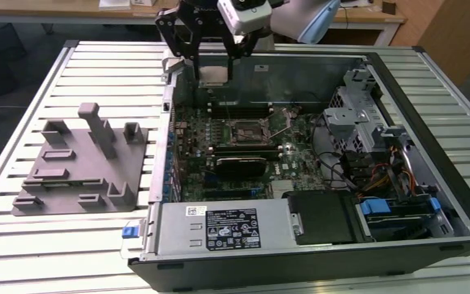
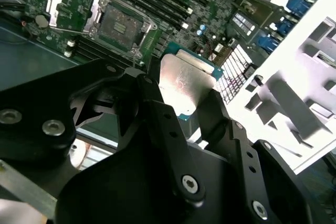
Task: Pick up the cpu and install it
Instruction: 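Pick up the cpu and move it towards the insertion slot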
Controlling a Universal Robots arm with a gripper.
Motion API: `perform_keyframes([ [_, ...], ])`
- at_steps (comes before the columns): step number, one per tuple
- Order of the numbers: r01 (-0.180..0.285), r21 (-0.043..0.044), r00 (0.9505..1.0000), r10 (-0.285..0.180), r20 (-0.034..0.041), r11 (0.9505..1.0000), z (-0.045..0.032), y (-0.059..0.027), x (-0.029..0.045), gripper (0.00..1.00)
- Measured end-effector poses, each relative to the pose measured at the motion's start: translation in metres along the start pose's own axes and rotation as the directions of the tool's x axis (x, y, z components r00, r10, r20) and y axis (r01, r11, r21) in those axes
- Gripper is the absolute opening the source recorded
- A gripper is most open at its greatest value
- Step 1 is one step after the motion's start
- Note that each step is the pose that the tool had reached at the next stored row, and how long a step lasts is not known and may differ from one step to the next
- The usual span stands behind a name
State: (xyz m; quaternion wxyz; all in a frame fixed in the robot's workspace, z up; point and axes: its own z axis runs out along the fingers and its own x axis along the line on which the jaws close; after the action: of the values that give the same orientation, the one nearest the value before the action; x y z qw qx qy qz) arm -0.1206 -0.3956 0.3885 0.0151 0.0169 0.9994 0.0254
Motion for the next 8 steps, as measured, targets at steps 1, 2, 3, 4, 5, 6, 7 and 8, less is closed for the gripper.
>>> perform_keyframes([
  [1, 0.000, -0.0001, 1.0000, 0.000, 0.0000, 1.0000, 0.0001, 0.0003, -0.0021, 0.53],
  [2, 0.000, -0.0001, 1.0000, 0.000, 0.0001, 1.0000, 0.0003, 0.0007, -0.0043, 0.53],
  [3, 0.000, -0.0001, 1.0000, 0.000, 0.0001, 1.0000, 0.0004, 0.0012, -0.0066, 0.53],
  [4, 0.000, -0.0001, 1.0000, 0.000, 0.0001, 1.0000, 0.0005, 0.0018, -0.0090, 0.53],
  [5, 0.000, 0.0000, 1.0000, 0.000, 0.0001, 1.0000, 0.0006, 0.0024, -0.0112, 0.53],
  [6, 0.000, -0.0001, 1.0000, 0.000, 0.0001, 1.0000, 0.0008, 0.0030, -0.0138, 0.53],
  [7, 0.000, -0.0001, 1.0000, 0.000, 0.0001, 1.0000, 0.0010, 0.0036, -0.0160, 0.53],
  [8, 0.000, -0.0001, 1.0000, 0.000, 0.0000, 1.0000, 0.0011, 0.0040, -0.0179, 0.53],
])
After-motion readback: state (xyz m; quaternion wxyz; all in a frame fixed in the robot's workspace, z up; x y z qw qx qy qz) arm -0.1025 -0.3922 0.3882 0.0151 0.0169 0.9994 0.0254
